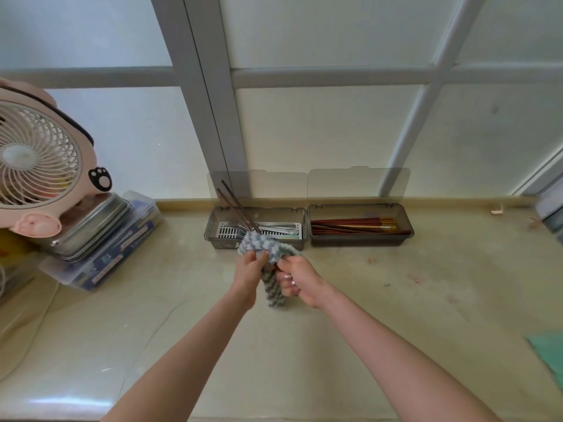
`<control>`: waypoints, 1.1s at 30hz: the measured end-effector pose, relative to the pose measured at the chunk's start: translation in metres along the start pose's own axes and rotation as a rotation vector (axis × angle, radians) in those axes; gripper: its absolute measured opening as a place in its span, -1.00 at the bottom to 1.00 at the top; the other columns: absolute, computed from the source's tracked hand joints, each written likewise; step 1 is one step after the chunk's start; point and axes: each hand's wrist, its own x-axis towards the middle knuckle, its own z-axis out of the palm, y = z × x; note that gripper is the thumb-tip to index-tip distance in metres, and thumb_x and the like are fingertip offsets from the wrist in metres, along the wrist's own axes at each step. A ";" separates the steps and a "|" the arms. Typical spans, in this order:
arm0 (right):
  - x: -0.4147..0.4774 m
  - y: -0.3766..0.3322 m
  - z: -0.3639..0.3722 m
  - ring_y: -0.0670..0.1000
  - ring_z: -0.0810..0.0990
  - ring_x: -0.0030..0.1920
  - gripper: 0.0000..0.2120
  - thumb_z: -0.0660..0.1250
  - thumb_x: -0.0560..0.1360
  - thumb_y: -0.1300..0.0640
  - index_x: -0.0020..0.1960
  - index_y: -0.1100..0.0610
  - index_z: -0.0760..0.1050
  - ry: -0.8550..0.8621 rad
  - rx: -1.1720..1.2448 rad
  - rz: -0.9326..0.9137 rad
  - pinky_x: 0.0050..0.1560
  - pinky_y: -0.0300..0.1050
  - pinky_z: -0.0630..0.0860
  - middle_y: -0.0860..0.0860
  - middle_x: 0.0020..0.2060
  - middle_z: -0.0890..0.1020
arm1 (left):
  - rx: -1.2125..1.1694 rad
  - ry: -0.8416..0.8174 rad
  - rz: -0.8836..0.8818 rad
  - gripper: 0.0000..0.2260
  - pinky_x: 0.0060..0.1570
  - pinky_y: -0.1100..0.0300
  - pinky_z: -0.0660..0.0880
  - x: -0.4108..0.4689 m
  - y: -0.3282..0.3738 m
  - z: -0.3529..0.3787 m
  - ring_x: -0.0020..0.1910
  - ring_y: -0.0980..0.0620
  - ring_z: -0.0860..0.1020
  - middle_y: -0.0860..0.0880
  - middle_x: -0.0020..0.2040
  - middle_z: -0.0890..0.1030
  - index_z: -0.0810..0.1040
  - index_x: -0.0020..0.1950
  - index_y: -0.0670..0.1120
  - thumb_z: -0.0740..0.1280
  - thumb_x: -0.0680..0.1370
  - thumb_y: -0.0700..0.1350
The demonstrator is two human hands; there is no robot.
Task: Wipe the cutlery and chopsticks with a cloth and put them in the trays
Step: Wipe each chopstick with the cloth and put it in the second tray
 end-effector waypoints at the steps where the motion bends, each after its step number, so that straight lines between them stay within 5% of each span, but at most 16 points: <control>1: 0.001 -0.003 0.000 -0.15 0.20 -0.60 -0.77 0.05 0.66 0.20 -0.12 0.16 0.38 -0.008 0.003 0.003 -0.61 -0.33 0.11 -0.03 -0.49 0.29 | 0.022 -0.037 -0.006 -0.90 -0.10 0.13 0.47 0.000 -0.001 -0.001 -0.09 -0.07 0.53 -0.11 -0.11 0.59 0.50 -0.04 -0.15 0.20 0.58 -0.24; 4: 0.000 -0.009 -0.003 -0.02 0.59 -0.37 -0.74 0.16 0.62 0.04 -0.01 0.23 0.47 0.045 -0.315 0.002 -0.42 -0.22 0.50 0.07 -0.27 0.58 | 0.040 -0.008 -0.017 -0.89 -0.12 0.12 0.48 0.004 0.005 -0.009 -0.12 -0.08 0.53 -0.15 -0.11 0.58 0.49 0.02 -0.23 0.19 0.56 -0.31; 6: 0.003 -0.015 -0.013 0.06 0.66 -0.24 -0.57 0.20 0.56 -0.15 -0.01 0.22 0.56 0.250 -0.642 -0.081 -0.26 -0.09 0.62 0.09 -0.16 0.66 | 0.074 0.047 -0.015 -0.90 -0.19 0.14 0.48 0.005 0.011 -0.014 -0.19 -0.07 0.53 -0.16 -0.16 0.57 0.51 -0.07 -0.24 0.20 0.55 -0.32; 8: 0.007 -0.023 -0.023 0.05 0.65 -0.25 -0.59 0.17 0.55 -0.19 -0.13 0.13 0.57 0.494 -0.724 -0.278 -0.14 0.01 0.63 0.04 -0.23 0.66 | 0.131 0.006 -0.030 -0.83 -0.26 0.18 0.46 0.003 0.014 -0.016 -0.26 -0.03 0.53 -0.12 -0.26 0.57 0.51 -0.21 -0.19 0.21 0.56 -0.31; 10: 0.009 -0.031 -0.027 0.04 0.62 -0.17 -0.67 0.16 0.58 -0.10 -0.09 0.11 0.55 0.514 -0.581 -0.362 -0.04 -0.01 0.58 0.00 -0.22 0.63 | 0.247 -0.133 -0.064 -0.82 -0.25 0.18 0.47 -0.003 0.015 -0.013 -0.25 -0.02 0.54 -0.09 -0.26 0.58 0.51 -0.21 -0.18 0.21 0.56 -0.29; 14: 0.012 -0.032 -0.019 0.08 0.65 0.03 -0.70 0.13 0.63 0.01 0.18 0.19 0.45 0.120 -0.107 -0.181 0.19 0.04 0.49 0.09 -0.06 0.70 | 0.429 -0.331 -0.091 -0.84 -0.26 0.23 0.45 -0.015 0.012 0.000 -0.26 0.06 0.56 -0.04 -0.27 0.60 0.54 -0.19 -0.15 0.23 0.55 -0.29; 21: 0.008 -0.029 -0.034 0.20 0.68 -0.08 -0.80 0.07 0.66 0.17 0.13 0.30 0.34 0.240 0.181 -0.272 0.09 0.06 0.57 0.26 -0.17 0.66 | 0.399 -0.465 -0.143 -0.75 0.11 0.10 0.48 -0.030 0.003 0.011 0.02 -0.07 0.57 -0.15 0.02 0.60 0.50 0.17 -0.25 0.10 0.63 -0.17; 28: -0.003 -0.029 -0.053 0.31 0.65 -0.04 -0.83 0.08 0.65 0.21 0.13 0.31 0.33 0.266 0.219 -0.322 0.10 0.18 0.56 0.29 -0.21 0.63 | 0.466 -0.549 -0.125 -0.77 0.05 0.12 0.42 -0.039 -0.001 0.010 0.01 -0.05 0.48 -0.18 0.03 0.50 0.40 0.20 -0.33 0.08 0.58 -0.35; 33: -0.006 -0.026 -0.056 0.32 0.64 -0.04 -0.83 0.07 0.66 0.18 0.11 0.30 0.33 0.283 0.295 -0.353 0.10 0.19 0.56 0.33 -0.19 0.61 | 0.505 -0.503 -0.102 -0.77 0.00 0.11 0.51 -0.041 0.004 0.018 -0.07 -0.05 0.55 -0.18 0.00 0.56 0.46 0.17 -0.27 0.07 0.62 -0.27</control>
